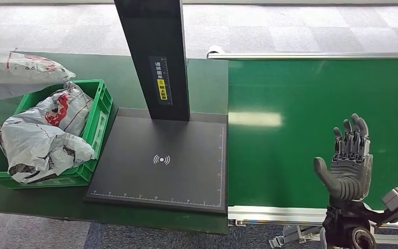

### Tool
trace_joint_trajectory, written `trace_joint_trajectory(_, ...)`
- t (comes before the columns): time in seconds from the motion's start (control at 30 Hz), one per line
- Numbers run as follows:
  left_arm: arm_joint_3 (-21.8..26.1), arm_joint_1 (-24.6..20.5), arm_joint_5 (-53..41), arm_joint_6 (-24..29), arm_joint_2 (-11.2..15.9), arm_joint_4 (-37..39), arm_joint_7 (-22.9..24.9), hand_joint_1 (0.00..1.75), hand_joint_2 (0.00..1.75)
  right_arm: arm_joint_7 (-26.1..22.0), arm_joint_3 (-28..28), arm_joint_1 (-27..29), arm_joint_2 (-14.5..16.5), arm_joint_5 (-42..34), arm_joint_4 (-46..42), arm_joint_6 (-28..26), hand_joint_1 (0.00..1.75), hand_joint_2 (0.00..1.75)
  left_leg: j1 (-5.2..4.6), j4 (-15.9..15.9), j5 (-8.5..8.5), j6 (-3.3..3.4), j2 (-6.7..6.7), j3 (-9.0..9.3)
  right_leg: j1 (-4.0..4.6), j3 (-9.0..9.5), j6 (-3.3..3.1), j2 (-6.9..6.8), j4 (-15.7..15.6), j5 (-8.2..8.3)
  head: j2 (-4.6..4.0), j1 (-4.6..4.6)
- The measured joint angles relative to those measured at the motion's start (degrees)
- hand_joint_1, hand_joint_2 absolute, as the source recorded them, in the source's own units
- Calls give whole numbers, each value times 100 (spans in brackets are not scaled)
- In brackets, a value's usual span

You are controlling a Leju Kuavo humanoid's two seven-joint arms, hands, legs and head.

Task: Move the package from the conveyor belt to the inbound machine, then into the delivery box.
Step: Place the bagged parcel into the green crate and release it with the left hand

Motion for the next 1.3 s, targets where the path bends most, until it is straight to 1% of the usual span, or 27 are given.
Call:
trace_joint_trajectory(0.3, 11, -51, 9, 3, 108, 235, 21, 175, 175, 1, 47, -40, -30, -28, 101, -21, 0, 175, 0, 0, 0, 0, 1, 0, 1, -1, 0, 0, 0, 0, 0, 0)
trace_joint_trajectory(0.33, 12, -50, 14, 6, 116, 257, 16, 162, 175, 1, 50, -48, -37, -40, 111, -25, 0, 175, 0, 0, 0, 0, 0, 0, 1, -1, 0, 0, 0, 0, 0, 0)
trace_joint_trajectory(0.43, 4, -63, -18, 14, 125, 321, 9, 31, 175, 5, 64, -91, -59, -87, 145, -40, 0, 175, 0, 0, 0, 0, 0, 0, 1, -3, 0, 0, 0, 0, 0, 0)
trace_joint_trajectory(0.47, -6, -75, -84, 15, 119, 343, 45, 0, 175, 13, 73, -117, -67, -102, 160, -54, 0, 175, 0, 0, 0, 0, 1, 0, 0, -3, 0, 0, 0, 0, 0, 1)
trace_joint_trajectory(0.57, -88, -102, -506, 11, 64, 391, 352, 0, 175, 49, 101, -218, -100, -133, 219, -105, 0, 175, -1, 1, 0, 0, 0, 0, -2, -3, 0, 0, 0, 1, 0, 0)
trace_joint_trajectory(0.67, -201, -18, -850, -44, -28, 396, 637, 0, 175, 71, 114, -276, -126, -170, 271, -139, 0, 175, -2, 1, 0, 0, 0, 0, -3, -2, 0, 0, -1, 1, 0, 0)
trace_joint_trajectory(0.8, -294, 170, -904, -492, -198, 307, 925, 0, 175, 81, 113, -226, -133, -170, 286, -152, 0, 175, -2, 2, 0, 0, -1, 0, -3, -4, 0, 0, -1, 1, 0, 0)
trace_joint_trajectory(0.9, -348, 237, -830, -785, -291, 255, 1034, 0, 175, 81, 109, -170, -132, -134, 285, -152, 0, 175, -2, 1, 0, 0, 1, -1, -2, -5, 0, 0, -1, 0, 0, 0)
trace_joint_trajectory(0.97, -383, 236, -610, -1079, -337, 249, 1055, 0, 175, 80, 100, -144, -132, -111, 284, -151, 0, 175, -2, 2, 0, 0, 1, 0, -2, -6, 0, 0, -2, 0, 0, 0)
trace_joint_trajectory(1.0, -400, 230, -368, -1315, -366, 248, 1048, 0, 175, 80, 92, -132, -132, -105, 281, -149, 0, 175, -2, 2, 0, 0, 0, 1, -2, -6, 0, 0, -2, 0, 0, 0)
trace_joint_trajectory(1.03, -411, 225, -2, -1603, -406, 241, 1033, 0, 175, 81, 80, -117, -132, -102, 275, -146, 0, 175, -2, 2, 0, 0, -1, 1, -3, -5, 0, 0, -3, 1, 0, -1)
trace_joint_trajectory(1.07, -411, 230, 552, -1963, -465, 216, 1010, 0, 175, 88, 63, -94, -131, -101, 263, -138, 0, 175, -2, 2, 0, 0, -4, 1, -3, -2, 0, -2, -3, 1, 0, 0)
trace_joint_trajectory(1.17, -328, 404, 2748, -3027, -727, -10, 926, 0, 175, 126, 6, 10, -127, -101, 218, -101, 0, 175, -4, 1, -1, 0, -1, 2, -5, 4, 1, -2, -3, 1, 0, 1)
trace_joint_trajectory(1.3, -145, 1076, 6184, -4348, -1161, -674, 836, 0, 175, 199, -36, 196, -104, -96, 164, -66, 0, 175, -10, 1, -9, 3, 21, 3, -11, -3, 2, 13, -3, 0, 0, -1)
